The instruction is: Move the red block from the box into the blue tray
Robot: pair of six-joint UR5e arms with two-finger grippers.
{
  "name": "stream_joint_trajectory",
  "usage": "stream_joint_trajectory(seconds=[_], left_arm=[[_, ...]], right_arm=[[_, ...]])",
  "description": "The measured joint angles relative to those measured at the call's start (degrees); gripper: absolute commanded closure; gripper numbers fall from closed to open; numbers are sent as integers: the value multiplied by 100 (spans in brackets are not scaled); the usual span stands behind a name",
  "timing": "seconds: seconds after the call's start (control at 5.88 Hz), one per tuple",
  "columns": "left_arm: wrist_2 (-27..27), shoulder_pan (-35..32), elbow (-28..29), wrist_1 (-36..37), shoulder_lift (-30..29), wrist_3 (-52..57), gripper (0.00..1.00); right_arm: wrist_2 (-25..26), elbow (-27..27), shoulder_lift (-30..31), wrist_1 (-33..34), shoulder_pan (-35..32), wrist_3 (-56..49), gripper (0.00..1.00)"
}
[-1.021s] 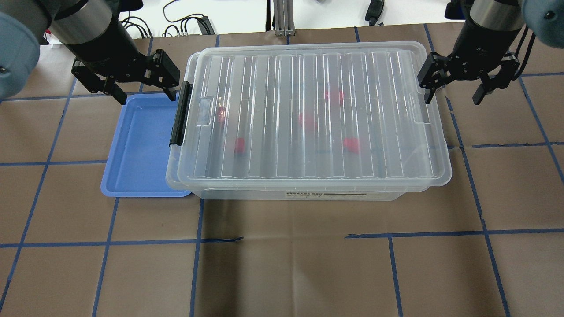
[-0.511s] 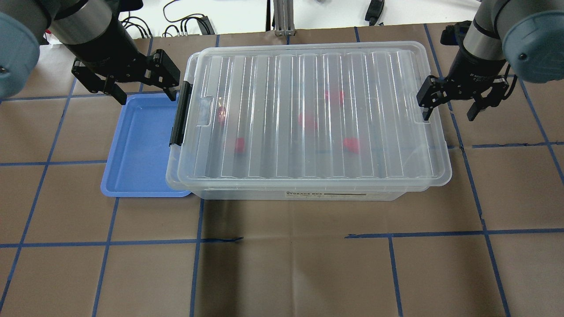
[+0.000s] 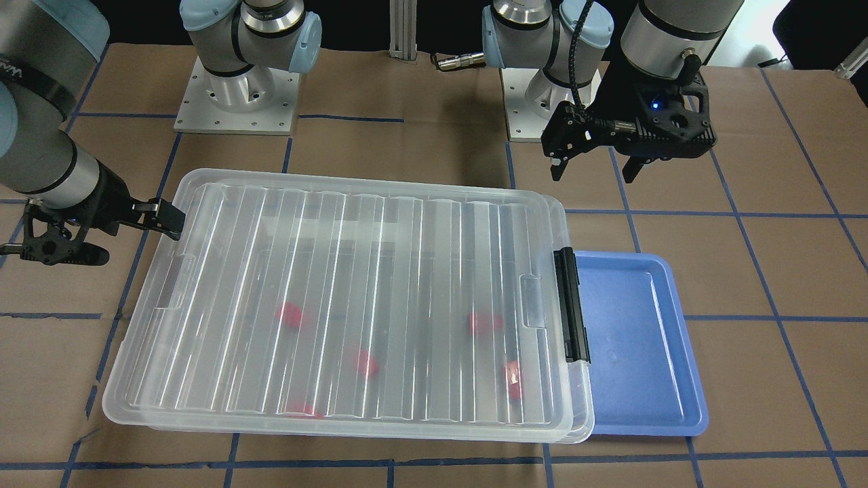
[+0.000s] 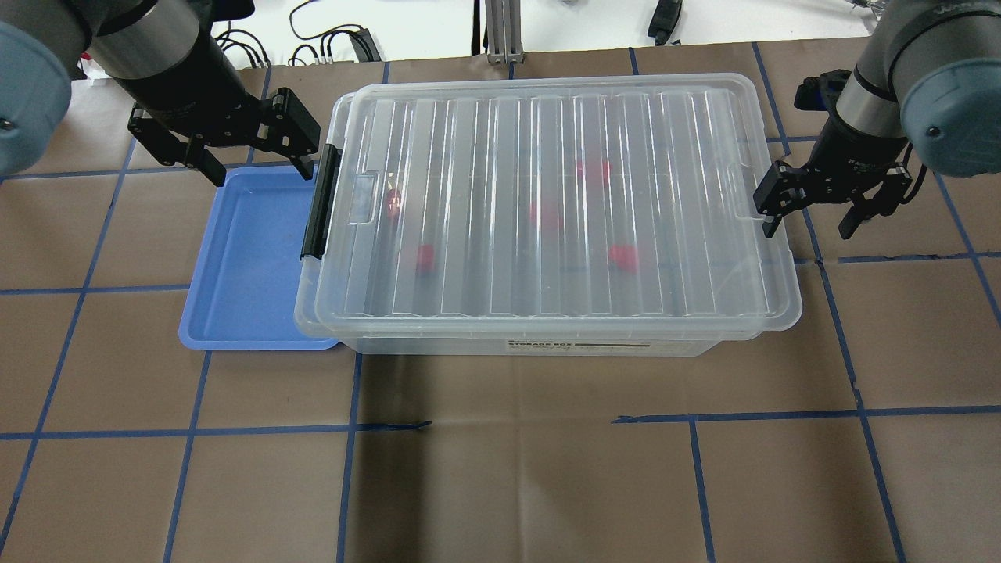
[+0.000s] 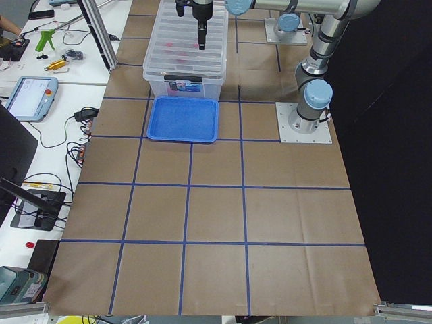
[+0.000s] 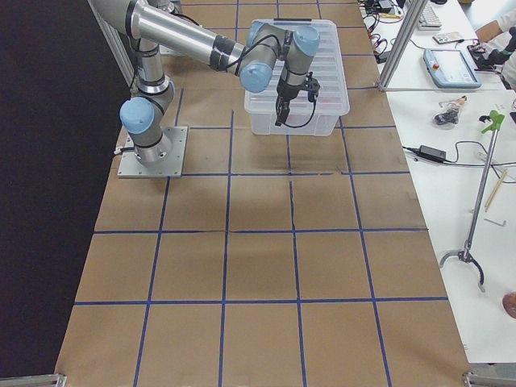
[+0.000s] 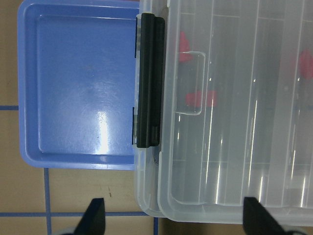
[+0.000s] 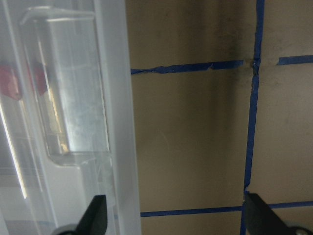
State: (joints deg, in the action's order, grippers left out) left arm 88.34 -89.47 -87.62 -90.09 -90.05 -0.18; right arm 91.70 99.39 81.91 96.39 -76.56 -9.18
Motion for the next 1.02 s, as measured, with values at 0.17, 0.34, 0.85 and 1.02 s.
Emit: stream_joint_trajectory(seconds=[0.17,0.34,0.85,1.02], left_arm=[[-1,0,-5,0,3,0,2],[-1,0,-12,0,5,0,2],[-3,20,8,0,-26,608,2],[-16,22,-13,0,-40,1497,2]], right_arm=[[-5,69,0,21,6,-13,0],[24,94,-7,90,18,-128,0],[550,97,-32,394,479,-881,0],[593,93,-35,458,738,-1144,0]])
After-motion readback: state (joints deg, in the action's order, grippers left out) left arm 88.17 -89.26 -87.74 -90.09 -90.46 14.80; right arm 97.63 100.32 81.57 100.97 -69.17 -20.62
